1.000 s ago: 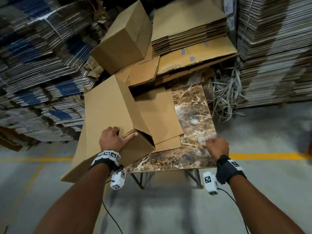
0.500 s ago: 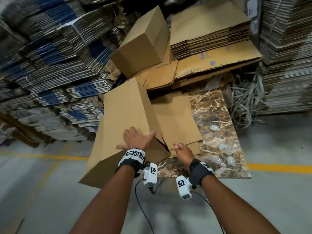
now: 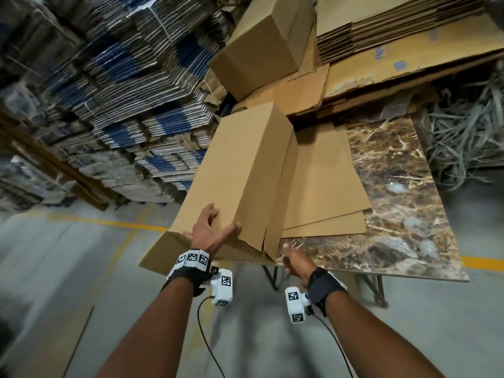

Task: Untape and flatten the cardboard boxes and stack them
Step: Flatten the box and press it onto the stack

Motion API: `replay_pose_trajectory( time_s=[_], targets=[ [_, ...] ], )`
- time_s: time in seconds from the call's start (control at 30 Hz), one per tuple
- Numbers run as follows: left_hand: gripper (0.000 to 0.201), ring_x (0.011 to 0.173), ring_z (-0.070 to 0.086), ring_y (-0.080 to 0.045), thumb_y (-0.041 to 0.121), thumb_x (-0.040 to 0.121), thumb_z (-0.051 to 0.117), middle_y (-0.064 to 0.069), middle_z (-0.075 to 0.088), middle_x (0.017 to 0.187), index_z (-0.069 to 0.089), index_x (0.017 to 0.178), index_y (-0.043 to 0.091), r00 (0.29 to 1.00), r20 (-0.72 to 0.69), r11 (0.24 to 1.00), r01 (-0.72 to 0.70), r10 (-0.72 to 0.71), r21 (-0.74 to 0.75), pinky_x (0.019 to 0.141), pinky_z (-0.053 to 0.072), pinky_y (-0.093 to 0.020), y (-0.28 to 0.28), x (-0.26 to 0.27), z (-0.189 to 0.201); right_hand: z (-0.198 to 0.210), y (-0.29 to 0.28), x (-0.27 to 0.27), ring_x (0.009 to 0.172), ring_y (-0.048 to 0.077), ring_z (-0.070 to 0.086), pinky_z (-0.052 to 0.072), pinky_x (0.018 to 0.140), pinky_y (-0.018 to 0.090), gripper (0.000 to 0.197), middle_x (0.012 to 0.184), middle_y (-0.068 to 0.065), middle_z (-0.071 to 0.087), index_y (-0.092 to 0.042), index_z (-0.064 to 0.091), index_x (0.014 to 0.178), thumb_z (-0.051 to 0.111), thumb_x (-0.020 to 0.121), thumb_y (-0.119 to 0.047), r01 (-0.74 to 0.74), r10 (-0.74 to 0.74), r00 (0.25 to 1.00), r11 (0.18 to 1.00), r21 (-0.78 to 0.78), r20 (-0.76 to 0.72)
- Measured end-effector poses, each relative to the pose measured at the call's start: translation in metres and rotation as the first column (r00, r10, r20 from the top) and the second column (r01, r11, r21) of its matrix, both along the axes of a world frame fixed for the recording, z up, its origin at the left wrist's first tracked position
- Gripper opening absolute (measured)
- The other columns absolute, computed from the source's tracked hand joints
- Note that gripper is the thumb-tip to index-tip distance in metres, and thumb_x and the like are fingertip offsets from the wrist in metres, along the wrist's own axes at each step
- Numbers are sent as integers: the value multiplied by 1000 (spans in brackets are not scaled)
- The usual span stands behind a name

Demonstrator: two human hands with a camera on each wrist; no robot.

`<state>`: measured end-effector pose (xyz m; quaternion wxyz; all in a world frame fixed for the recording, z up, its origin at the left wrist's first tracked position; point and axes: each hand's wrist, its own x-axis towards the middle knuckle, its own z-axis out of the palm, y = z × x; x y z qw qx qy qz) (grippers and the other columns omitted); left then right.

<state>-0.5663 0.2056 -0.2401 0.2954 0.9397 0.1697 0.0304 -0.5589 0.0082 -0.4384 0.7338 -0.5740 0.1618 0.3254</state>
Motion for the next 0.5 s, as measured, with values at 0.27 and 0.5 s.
replay_pose_trajectory(
  time_s=[0.27, 0.5],
  targets=[
    [94, 131, 50, -14, 63, 46, 84, -1, 51, 148, 58, 120, 11, 995, 99, 979, 29, -9, -202, 109, 37, -23, 18, 2, 8, -5, 47, -9, 55, 13, 43, 36, 47, 25, 35, 73, 3, 52, -17, 71, 106, 52, 103, -46, 156, -151, 986, 983, 91, -65],
    [80, 125, 57, -20, 56, 49, 84, 4, 56, 141, 63, 116, 18, 988, 149, 941, 8, 45, -338, 105, 48, -39, 67, 10, 28, 6, 82, -17, 58, 12, 47, 39, 52, 25, 48, 68, 1, 52, -18, 57, 84, 72, 80, -64, 125, -114, 992, 963, 240, -60]
  ],
)
